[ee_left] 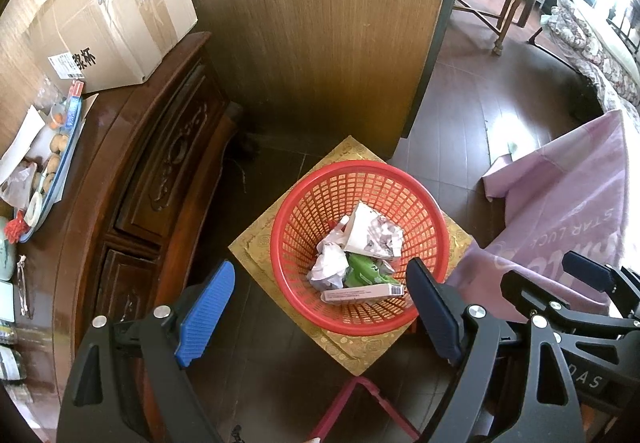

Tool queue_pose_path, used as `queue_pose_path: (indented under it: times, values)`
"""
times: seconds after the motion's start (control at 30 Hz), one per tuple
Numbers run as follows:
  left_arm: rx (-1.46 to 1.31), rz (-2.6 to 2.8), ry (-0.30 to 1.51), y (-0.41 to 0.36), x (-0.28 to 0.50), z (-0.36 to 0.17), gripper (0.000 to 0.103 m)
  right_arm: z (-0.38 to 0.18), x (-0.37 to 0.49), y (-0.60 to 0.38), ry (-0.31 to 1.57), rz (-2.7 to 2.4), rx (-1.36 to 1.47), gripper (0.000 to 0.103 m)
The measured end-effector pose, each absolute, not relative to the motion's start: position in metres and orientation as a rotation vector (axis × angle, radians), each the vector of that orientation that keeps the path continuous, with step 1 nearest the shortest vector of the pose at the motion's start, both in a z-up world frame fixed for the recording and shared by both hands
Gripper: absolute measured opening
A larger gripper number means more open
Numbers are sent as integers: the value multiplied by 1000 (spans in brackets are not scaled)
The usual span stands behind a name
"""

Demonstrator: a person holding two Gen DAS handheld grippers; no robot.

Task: Collect trash

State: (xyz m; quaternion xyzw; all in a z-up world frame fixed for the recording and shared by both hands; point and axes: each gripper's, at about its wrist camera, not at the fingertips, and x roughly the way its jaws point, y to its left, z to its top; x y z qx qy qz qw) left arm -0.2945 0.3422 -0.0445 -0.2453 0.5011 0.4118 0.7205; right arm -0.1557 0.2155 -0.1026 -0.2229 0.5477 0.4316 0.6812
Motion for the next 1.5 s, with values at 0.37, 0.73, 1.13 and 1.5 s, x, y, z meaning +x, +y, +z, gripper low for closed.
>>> queue_pose_path:
  times: [0.37, 0.73, 1.13, 1.5]
  values:
    - [-537, 922, 1108, 344, -294, -44, 86, -104, -155, 214, 1228, 963, -510, 84]
    - [-526, 945, 1113, 344, -296, -45, 86, -105, -155, 214, 1228, 962, -511, 84]
    - [-525, 963, 1112, 346, -297, -44, 86, -106, -155, 213, 1230, 961, -512, 84]
    - [-560, 953, 1129, 349, -298, -49, 86, -106, -157, 214, 1232, 960, -518, 84]
